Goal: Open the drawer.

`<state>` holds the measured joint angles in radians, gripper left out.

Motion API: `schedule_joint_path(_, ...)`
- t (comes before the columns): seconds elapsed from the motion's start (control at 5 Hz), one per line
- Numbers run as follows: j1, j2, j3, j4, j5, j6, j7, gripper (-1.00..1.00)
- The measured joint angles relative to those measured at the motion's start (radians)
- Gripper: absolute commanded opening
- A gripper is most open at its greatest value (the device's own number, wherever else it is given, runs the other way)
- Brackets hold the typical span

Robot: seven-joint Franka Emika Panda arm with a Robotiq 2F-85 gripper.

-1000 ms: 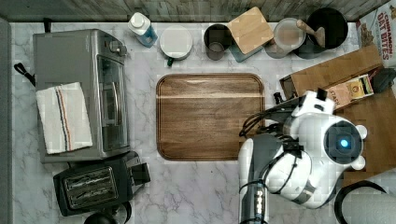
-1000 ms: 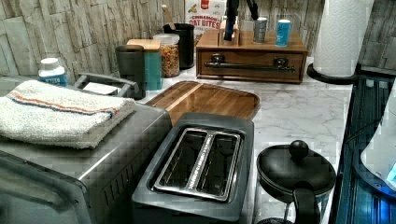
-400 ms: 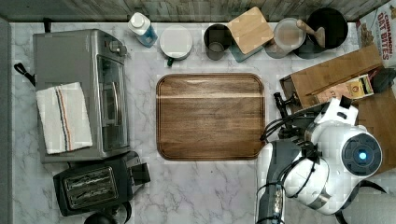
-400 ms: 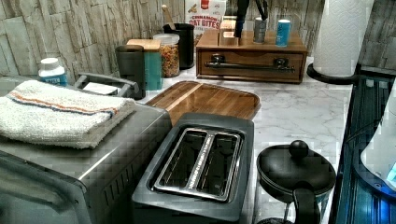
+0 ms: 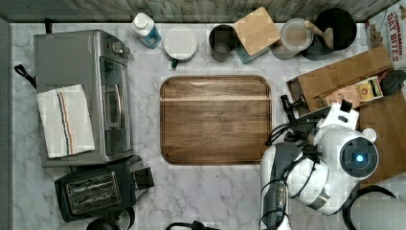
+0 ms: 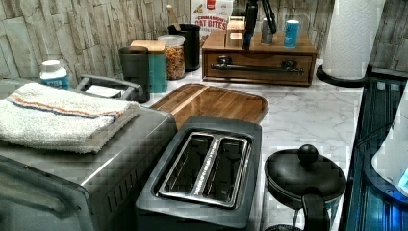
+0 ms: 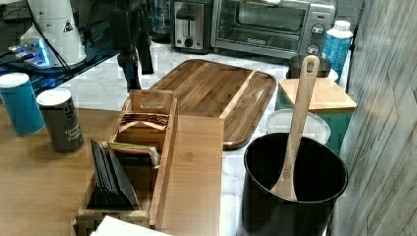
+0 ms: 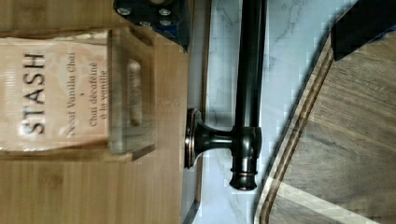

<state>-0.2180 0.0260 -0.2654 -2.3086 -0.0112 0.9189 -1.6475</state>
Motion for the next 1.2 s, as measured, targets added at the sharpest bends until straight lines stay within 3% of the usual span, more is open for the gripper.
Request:
schedule_joint_path(0.6, 0.005, 0.01, -0.013, -0.148, 0.017, 0.117, 0.0, 1.0)
schedule_joint_path(0.8, -0.002, 0.054, -0.013, -0.154, 0.105, 0.191, -0.012, 1.0)
schedule_joint_path(1.2, -0.016, 0.096, -0.013, -0.152, 0.144, 0.207, -0.063, 1.0)
